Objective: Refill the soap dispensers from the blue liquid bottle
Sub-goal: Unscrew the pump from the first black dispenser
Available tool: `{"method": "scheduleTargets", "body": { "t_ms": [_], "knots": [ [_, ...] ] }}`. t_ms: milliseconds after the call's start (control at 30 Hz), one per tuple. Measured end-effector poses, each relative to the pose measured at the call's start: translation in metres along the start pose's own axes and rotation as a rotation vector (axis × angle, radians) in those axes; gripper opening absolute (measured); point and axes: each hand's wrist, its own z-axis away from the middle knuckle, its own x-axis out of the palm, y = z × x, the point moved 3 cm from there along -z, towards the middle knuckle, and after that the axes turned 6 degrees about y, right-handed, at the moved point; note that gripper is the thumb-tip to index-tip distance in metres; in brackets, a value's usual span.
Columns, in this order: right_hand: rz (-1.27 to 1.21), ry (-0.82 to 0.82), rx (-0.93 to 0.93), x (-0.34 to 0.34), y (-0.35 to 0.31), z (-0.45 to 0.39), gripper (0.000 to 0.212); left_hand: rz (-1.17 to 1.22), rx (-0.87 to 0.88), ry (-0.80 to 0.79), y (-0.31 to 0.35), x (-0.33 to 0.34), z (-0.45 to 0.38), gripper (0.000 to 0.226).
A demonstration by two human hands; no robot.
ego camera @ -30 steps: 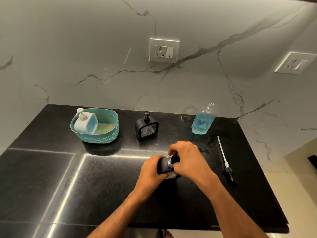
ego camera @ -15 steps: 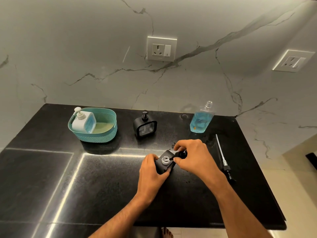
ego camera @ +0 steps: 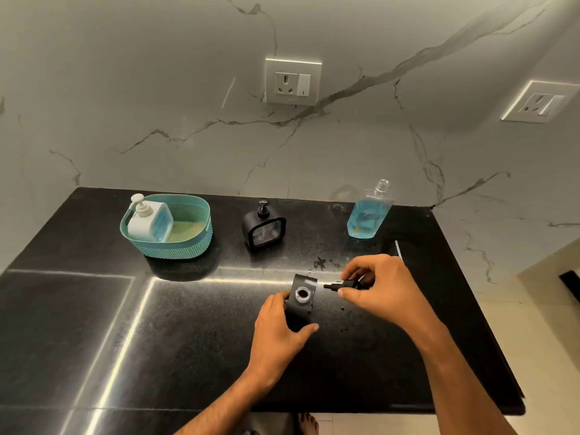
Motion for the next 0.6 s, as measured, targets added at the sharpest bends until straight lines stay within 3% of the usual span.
{"method": "scheduleTargets", "body": {
  "t_ms": [133,300,600],
  "knots": [
    [-0.068,0.07,0.04,-0.008,0.016,-0.002,0.024,0.016,-0.005,0.024,0.002,0.0,0.002,0.074],
    [0.059,0.282,0.107,0.035,0.05,0.0,0.028,0.023,-0.03,0.067,0.007,0.001,-0.001,0.073],
    [0.104,0.335,0.192,0.128,0.108,0.023,0.04,0.049,-0.064,0.082,0.007,0.003,-0.007,0.067]
  ]
}}
